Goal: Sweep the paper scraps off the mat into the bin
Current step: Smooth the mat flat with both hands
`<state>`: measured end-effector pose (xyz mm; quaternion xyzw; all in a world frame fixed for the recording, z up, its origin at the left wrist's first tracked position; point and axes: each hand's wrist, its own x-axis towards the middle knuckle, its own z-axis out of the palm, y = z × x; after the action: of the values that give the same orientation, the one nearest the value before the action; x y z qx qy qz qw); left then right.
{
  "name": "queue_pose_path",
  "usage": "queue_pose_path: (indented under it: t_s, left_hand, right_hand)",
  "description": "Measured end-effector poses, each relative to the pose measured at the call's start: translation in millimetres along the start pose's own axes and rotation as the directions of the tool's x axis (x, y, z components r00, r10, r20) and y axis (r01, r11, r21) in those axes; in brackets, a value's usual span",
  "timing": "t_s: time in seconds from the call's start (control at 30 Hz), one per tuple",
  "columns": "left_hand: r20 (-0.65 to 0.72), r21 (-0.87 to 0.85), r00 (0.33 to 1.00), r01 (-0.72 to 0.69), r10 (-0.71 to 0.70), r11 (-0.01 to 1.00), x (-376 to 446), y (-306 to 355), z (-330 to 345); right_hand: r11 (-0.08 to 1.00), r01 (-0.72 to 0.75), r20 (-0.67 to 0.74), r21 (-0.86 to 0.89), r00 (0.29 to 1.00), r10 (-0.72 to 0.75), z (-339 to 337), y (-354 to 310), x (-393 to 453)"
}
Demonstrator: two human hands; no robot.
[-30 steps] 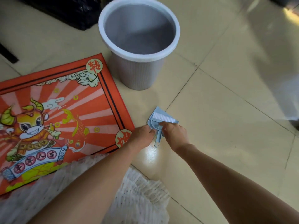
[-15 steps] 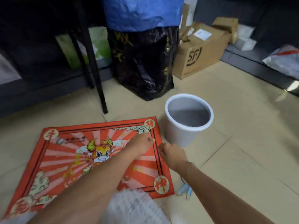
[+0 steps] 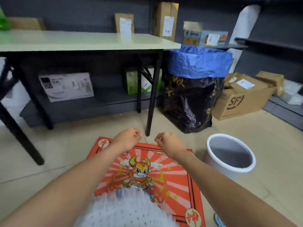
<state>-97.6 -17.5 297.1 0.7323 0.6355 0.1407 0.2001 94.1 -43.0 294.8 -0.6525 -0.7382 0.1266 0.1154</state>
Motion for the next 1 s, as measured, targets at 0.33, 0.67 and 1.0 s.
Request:
queue_pose_path:
  t_s: [0.33, 0.67, 1.0]
  left_hand:
    - [-0.118, -0.058, 0.987, 0.100, -0.107, 0.993, -30.3, -138.5, -56.9]
    - [-0.045, -0.158, 0.971, 0.227, -0.236, 0.961, -6.6, -269.3, 0.1]
    - [0.023, -0.169, 0.937, 0.346, -0.348, 0.923, 35.9, -390.1, 106.7]
  right_hand:
    - [0.977, 0.200, 0.096, 0.067, 0.974, -0.206, 41.4, -109.5, 50.1]
    - [0.949, 0.314, 0.337, -0.019, 0.896, -0.290, 166.2, -146.8, 125.8]
    - [0.949, 0.313, 0.502, -0.046, 0.829, -0.249, 323.4, -141.1, 178.8]
